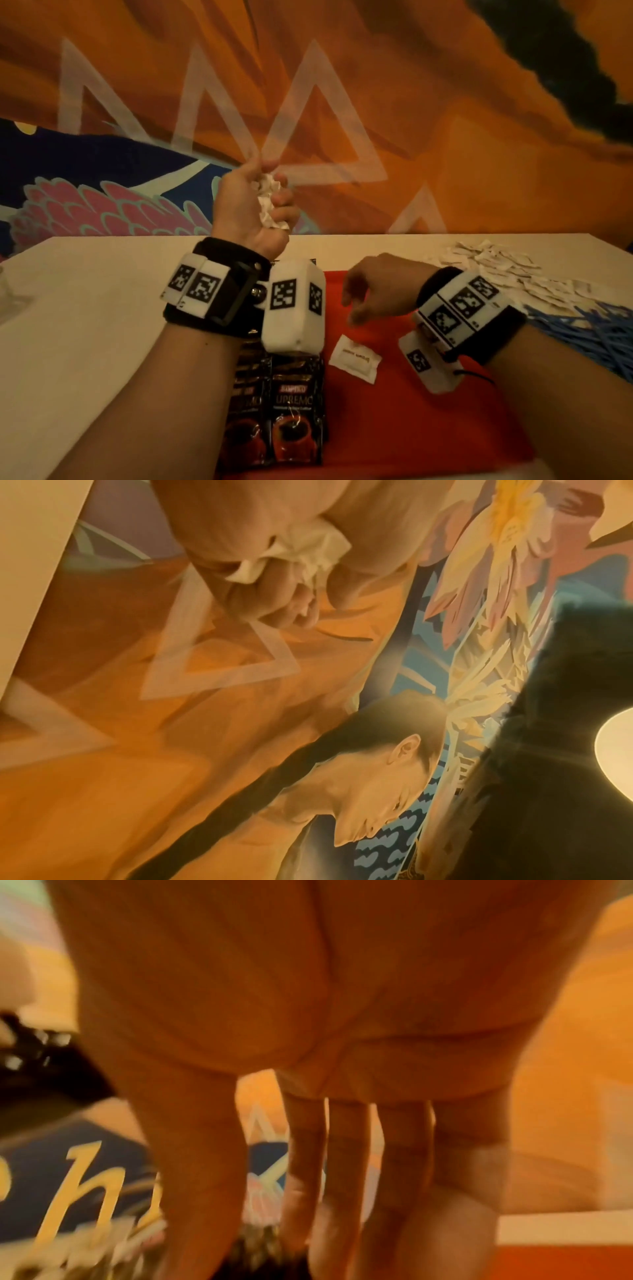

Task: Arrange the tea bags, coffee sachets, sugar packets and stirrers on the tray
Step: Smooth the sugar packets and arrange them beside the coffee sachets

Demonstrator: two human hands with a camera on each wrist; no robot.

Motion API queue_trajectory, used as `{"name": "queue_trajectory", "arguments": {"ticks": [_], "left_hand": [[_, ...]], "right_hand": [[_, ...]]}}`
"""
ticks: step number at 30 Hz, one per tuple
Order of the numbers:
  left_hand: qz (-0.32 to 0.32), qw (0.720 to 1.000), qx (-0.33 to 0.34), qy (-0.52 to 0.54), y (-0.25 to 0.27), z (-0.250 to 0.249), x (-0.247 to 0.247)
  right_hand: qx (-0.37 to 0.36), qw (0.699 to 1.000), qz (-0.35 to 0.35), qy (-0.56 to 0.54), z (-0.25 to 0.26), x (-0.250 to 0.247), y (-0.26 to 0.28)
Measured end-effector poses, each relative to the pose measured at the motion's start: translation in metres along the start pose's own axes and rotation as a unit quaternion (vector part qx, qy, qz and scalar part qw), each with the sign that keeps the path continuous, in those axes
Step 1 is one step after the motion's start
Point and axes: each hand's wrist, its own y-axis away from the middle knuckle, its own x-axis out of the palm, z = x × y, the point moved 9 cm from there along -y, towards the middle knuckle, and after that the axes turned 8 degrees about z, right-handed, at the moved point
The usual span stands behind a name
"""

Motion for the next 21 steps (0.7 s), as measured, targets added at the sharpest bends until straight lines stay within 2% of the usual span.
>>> {"name": "queue_trajectory", "arguments": {"ticks": [3, 6, 16, 19, 21], "left_hand": [[0.024, 0.999, -0.026, -0.028, 0.005, 0.001, 0.005], [0.029, 0.997, -0.039, -0.058, 0.007, 0.002, 0.008], [0.037, 0.993, -0.052, -0.103, 0.007, 0.004, 0.004], [0.036, 0.992, -0.049, -0.110, 0.004, 0.004, 0.000], [0.036, 0.992, -0.043, -0.116, 0.004, 0.002, -0.002]], "right_hand": [[0.042, 0.994, 0.091, 0.053, -0.010, 0.031, -0.005], [0.040, 0.988, 0.137, 0.051, -0.012, 0.049, -0.007], [-0.015, 0.987, 0.138, -0.085, -0.008, 0.059, -0.010], [-0.015, 0.986, 0.144, -0.079, -0.007, 0.059, -0.011], [-0.013, 0.990, 0.123, -0.066, -0.008, 0.050, -0.009]]}}
